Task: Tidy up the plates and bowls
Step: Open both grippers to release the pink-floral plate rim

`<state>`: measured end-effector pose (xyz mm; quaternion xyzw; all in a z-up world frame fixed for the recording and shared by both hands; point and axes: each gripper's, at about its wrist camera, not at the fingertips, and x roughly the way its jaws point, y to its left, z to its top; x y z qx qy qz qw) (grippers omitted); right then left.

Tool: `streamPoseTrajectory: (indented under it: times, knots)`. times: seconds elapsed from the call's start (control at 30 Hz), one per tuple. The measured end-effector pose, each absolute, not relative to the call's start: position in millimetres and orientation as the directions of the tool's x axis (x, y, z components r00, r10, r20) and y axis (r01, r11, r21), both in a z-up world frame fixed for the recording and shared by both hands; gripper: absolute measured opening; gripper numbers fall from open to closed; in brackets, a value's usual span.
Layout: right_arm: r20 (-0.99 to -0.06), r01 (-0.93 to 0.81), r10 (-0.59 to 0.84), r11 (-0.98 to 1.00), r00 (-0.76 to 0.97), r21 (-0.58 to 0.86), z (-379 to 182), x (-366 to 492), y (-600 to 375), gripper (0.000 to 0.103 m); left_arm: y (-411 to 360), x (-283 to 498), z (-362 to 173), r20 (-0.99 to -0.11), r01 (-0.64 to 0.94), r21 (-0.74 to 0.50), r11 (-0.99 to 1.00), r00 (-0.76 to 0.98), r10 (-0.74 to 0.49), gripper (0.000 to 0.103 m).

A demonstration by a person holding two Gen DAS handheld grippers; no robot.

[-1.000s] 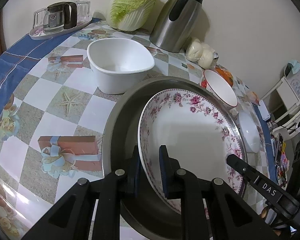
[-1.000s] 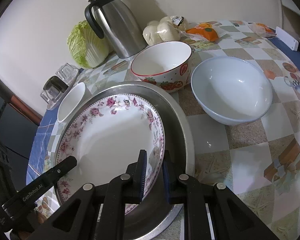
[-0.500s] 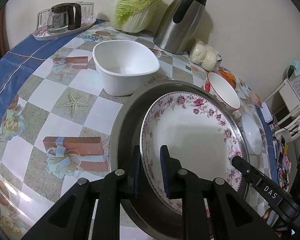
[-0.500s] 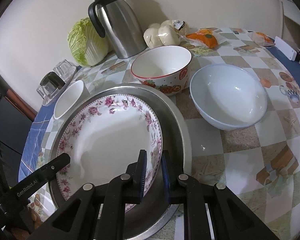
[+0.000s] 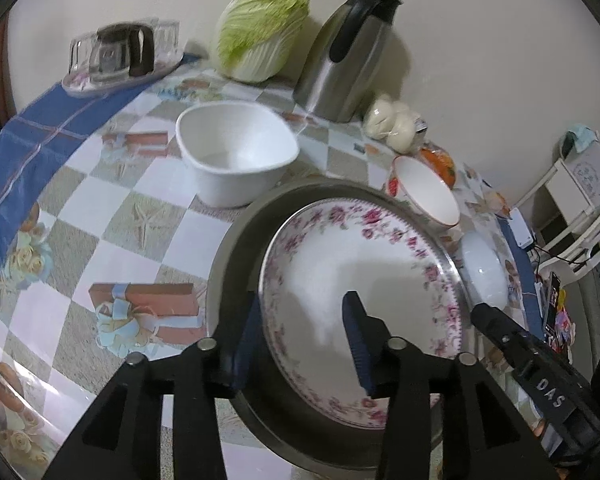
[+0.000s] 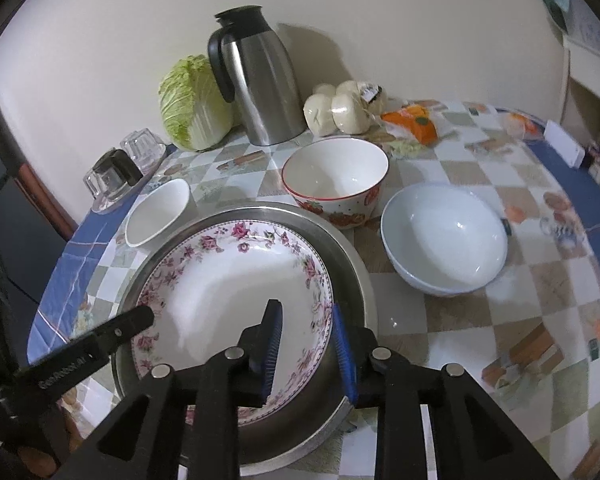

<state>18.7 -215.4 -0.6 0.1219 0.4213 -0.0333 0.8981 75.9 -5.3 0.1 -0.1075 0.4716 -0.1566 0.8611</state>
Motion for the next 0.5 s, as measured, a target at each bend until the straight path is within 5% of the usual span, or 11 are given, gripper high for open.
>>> streamPoseTrajectory:
  times: [0.07, 0.17, 0.3, 0.5]
  knots:
    - [-0.769, 0.162, 0.032, 0.971, 0.639, 0.175, -0.2, 17.6, -214.1, 0.036, -6.9, 73.4, 5.7, -0.772, 0.174, -0.322, 0.931, 0.521, -0.365, 0.059]
    - [-0.770, 0.158, 0.028, 0.973, 0.637, 0.166, -0.5, 16.4, -212.9, 0.060, -8.1, 71.2, 11.7, -0.765, 0.171, -0.298, 0.939, 0.546, -0.342, 0.071]
    - [-0.766, 0.144, 0.021, 0.979, 0.642, 0.147, 1.0, 14.0, -211.4, 0.073, -9.2, 69.3, 15.2, -0.765, 0.158, -0.251, 0.955, 0.572, -0.295, 0.086]
    - [-0.763, 0.143, 0.023, 0.978, 0.646, 0.151, 1.8, 12.4, -213.2, 0.090, -9.6, 68.3, 13.5, -0.775, 0.138, -0.209, 0.968, 0.581, -0.250, 0.088]
